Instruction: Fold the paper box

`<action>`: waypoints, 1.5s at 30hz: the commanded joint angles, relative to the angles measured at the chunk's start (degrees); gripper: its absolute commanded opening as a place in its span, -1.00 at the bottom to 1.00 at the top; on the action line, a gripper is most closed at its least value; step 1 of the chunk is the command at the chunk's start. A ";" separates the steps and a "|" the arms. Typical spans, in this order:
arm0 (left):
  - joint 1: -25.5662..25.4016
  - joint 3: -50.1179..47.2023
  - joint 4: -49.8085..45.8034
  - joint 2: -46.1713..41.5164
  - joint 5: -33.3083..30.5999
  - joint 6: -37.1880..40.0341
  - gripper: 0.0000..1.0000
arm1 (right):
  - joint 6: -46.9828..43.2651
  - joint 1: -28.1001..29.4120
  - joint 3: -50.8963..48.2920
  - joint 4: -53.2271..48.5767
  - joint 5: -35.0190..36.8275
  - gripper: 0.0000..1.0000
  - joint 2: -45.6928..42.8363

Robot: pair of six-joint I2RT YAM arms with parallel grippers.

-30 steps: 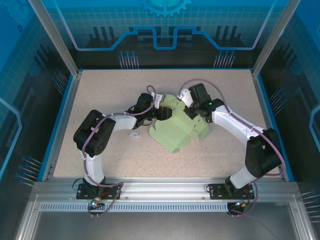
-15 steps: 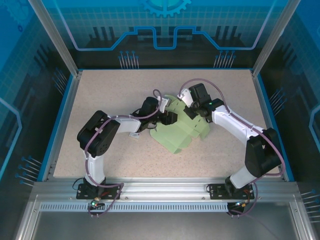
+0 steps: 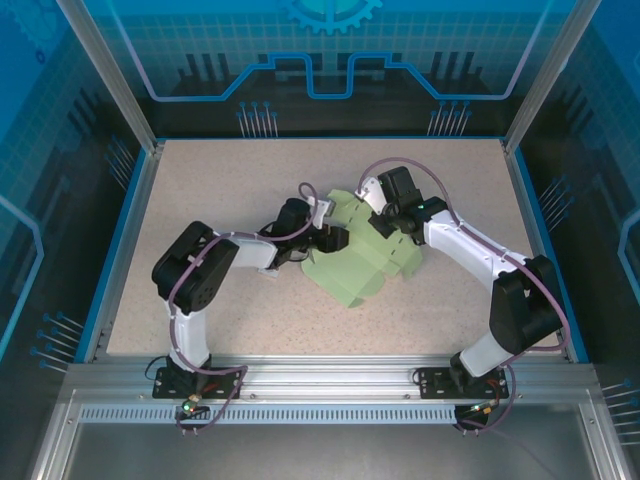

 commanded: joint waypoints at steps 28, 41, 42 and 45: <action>12.58 8.07 -24.04 -9.82 -11.40 0.49 0.09 | -25.17 13.66 -9.02 20.80 30.40 -1.00 2.66; 12.33 24.72 -33.60 5.25 -9.64 5.35 0.08 | -33.95 14.80 -15.08 33.21 32.25 -1.00 4.35; 12.19 25.22 -33.56 5.97 -8.86 5.59 0.08 | -34.03 14.77 -15.23 33.45 32.35 -1.00 4.51; 11.72 26.67 -33.70 7.74 -7.45 6.39 0.08 | -33.92 14.75 -15.46 33.62 32.11 -1.00 4.66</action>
